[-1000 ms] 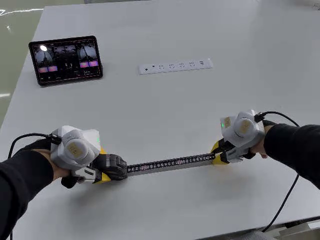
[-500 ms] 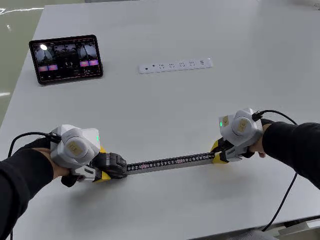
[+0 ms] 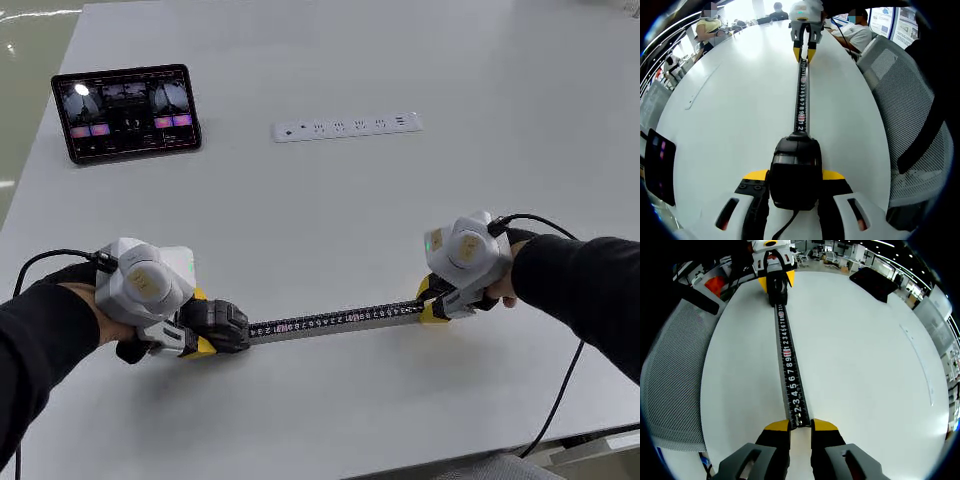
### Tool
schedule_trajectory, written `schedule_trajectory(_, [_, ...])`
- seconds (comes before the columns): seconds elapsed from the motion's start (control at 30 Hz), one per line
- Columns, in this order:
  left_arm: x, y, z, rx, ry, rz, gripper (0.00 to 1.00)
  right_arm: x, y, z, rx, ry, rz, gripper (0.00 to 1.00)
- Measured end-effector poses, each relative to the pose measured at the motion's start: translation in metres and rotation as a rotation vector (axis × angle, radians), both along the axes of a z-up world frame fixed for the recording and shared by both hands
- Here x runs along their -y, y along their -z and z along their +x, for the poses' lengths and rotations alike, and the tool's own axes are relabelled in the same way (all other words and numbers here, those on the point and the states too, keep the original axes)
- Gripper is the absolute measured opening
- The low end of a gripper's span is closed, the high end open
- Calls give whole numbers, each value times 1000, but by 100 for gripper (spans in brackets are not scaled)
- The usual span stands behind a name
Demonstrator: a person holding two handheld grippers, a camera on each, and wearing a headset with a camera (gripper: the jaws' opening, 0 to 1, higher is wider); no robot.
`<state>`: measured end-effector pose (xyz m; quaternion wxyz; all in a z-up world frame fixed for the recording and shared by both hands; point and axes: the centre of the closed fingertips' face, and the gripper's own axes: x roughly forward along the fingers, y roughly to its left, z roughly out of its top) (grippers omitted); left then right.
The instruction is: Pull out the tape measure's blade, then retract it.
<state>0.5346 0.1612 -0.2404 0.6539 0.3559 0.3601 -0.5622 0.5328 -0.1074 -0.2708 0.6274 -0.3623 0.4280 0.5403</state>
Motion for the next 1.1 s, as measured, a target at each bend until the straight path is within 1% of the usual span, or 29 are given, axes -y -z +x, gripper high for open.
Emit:
schedule_trajectory(0.33, [-1, -2, -2, 5, 11, 20, 33, 0, 0, -1, 9, -7, -17, 12])
schedule_trajectory(0.43, [-1, -6, -2, -6, -4, 13, 33, 0, 0, -1, 15, -21, -27, 12])
schedule_trajectory(0.6, [-1, -13, 3, -6, -23, 5, 39, 4, -1, -1, 18, -46, -54, 12])
schedule_trajectory(0.67, [-1, -14, 3, -2, -22, 3, 40, 4, -3, 1, 33, -58, -59, 13])
schedule_trajectory(0.73, [-1, -16, 4, -3, -27, -1, 40, 2, -7, 2, 36, -54, -53, 14])
schedule_trajectory(0.83, [-3, -17, 4, -5, -39, -3, 41, 1, -10, 2, 37, -55, -47, 14])
schedule_trajectory(0.9, [-3, -18, 3, -13, -56, -10, 44, 2, -11, 3, 44, -51, -51, 16])
schedule_trajectory(0.97, [-4, -20, 3, -17, -64, -13, 46, 0, -15, 5, 46, -41, -36, 17])
schedule_trajectory(1.1, [-5, -24, 3, -34, -107, -42, 50, -3, -19, 6, 48, -6, -13, 20])
